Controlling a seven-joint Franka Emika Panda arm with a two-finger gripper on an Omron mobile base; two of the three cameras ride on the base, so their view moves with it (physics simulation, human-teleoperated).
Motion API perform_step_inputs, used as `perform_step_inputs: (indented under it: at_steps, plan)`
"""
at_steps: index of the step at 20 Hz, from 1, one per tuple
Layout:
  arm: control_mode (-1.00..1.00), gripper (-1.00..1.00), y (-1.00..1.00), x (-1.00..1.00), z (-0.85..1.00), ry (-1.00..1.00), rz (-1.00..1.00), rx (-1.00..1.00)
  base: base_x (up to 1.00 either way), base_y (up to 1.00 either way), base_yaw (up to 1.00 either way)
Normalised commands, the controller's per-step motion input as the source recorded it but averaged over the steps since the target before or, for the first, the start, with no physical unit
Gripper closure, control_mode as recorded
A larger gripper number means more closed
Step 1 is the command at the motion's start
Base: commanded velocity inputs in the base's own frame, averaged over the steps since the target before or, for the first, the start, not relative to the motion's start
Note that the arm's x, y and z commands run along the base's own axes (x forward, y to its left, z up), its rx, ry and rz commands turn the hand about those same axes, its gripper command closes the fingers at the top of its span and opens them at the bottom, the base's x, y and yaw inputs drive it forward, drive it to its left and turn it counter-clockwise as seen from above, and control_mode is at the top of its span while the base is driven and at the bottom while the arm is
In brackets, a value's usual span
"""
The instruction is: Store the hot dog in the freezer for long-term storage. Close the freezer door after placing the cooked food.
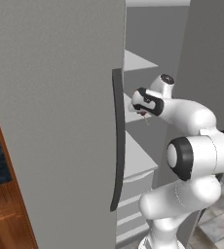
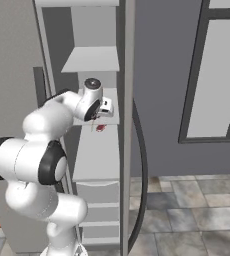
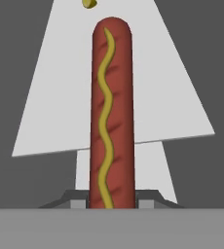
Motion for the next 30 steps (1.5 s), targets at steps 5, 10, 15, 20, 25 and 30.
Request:
perform_step_inputs:
  at_steps: [5,10,15,20,25,30]
  plan:
    - [-1.00,1.00,0.00,0.31,-0.20,0.00,0.00,0.00,0.00,0.00,0.00]
    - [-1.00,1.00,0.00,0.26,-0.28,0.00,0.00,0.00,0.00,0.00,0.00]
    - [-1.00,1.00,0.04,0.29,-0.19,0.00,0.00,0.00,0.00,0.00,0.00]
    - [-1.00,1.00,0.06,0.34,-0.04,0.00,0.00,0.00,0.00,0.00,0.00]
    - [-1.00,1.00,0.04,0.35,0.00,0.00,0.00,0.00,0.00,0.00,0.00]
    - [-1.00,1.00,0.07,0.35,-0.03,0.00,0.00,0.00,0.00,0.00,0.00]
